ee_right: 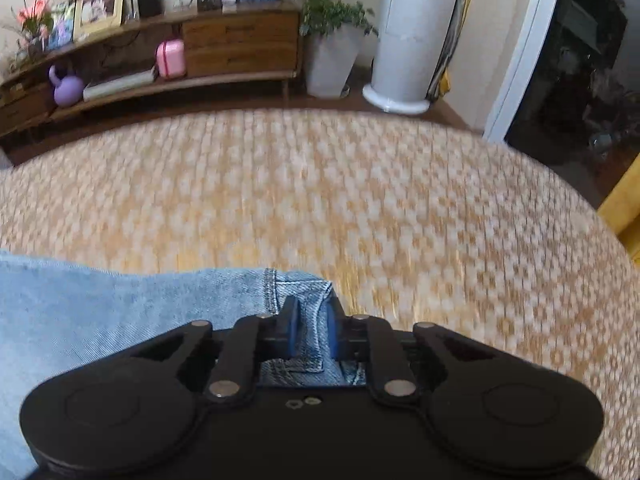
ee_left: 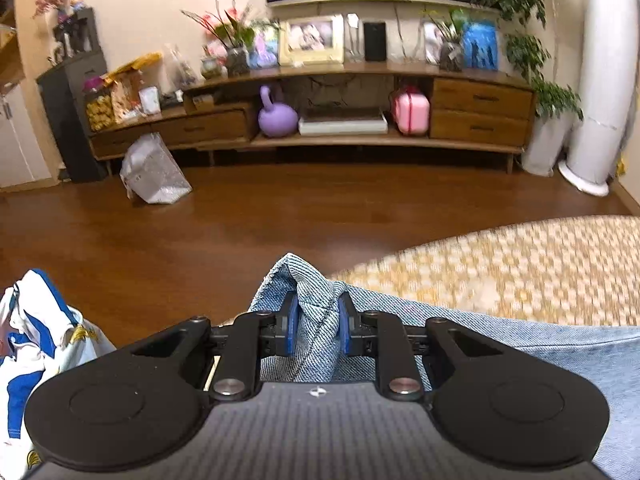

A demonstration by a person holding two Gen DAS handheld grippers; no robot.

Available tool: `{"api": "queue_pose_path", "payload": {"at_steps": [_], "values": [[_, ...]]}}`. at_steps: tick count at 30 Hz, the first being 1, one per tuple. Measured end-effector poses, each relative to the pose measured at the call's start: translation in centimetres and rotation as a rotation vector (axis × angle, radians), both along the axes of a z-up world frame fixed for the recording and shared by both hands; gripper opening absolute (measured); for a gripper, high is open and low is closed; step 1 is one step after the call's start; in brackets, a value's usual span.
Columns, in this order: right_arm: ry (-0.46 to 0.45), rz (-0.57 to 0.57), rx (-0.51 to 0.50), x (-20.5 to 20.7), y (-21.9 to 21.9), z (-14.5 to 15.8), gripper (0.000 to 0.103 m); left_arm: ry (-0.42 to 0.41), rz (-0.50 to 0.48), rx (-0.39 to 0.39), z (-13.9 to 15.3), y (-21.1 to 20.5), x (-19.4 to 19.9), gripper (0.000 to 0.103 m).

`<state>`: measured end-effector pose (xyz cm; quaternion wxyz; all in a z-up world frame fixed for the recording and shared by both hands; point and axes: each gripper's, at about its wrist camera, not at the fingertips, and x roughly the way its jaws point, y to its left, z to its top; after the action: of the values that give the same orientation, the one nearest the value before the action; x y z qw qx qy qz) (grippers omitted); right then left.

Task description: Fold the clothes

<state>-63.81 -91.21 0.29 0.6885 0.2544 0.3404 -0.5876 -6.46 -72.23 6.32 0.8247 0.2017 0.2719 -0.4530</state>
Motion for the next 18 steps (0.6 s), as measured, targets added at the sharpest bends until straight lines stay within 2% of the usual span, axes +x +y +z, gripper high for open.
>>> {"api": "queue_pose_path", "payload": {"at_steps": [2, 5, 7, 8, 9, 12, 15, 18], "values": [[0.005, -0.011, -0.013, 0.6, -1.0, -0.2, 0.103, 0.006, 0.006, 0.022, -0.3, -0.5, -0.2, 0.021], [0.057, 0.004, 0.020, 1.5, -1.5, -1.6, 0.103, 0.014, -0.011, 0.080, -1.4, -0.6, -0.5, 0.024], [0.038, 0.018, 0.014, 1.4, -0.7, -1.4, 0.103, 0.025, -0.025, 0.094, -1.5, 0.0, -0.7, 0.036], [0.021, 0.026, 0.014, 1.0, 0.1, -1.1, 0.103, 0.045, -0.031, 0.104, -1.4, 0.5, -0.6, 0.055], [0.010, 0.038, 0.010, 0.7, 0.9, -0.7, 0.103, 0.064, -0.037, 0.106, -1.2, 1.1, -0.6, 0.069], [-0.030, 0.059, 0.056, 0.0, 3.8, 1.1, 0.103, 0.107, -0.056, 0.097, 0.1, 3.7, -0.5, 0.074], [-0.061, 0.103, 0.084, -0.8, 6.5, 3.0, 0.103, 0.159, -0.080, 0.091, 1.8, 7.2, -0.6, 0.075], [-0.071, 0.159, 0.110, -0.8, 9.9, 3.9, 0.103, 0.176, -0.085, 0.095, 3.4, 11.6, -1.3, 0.079]]}}
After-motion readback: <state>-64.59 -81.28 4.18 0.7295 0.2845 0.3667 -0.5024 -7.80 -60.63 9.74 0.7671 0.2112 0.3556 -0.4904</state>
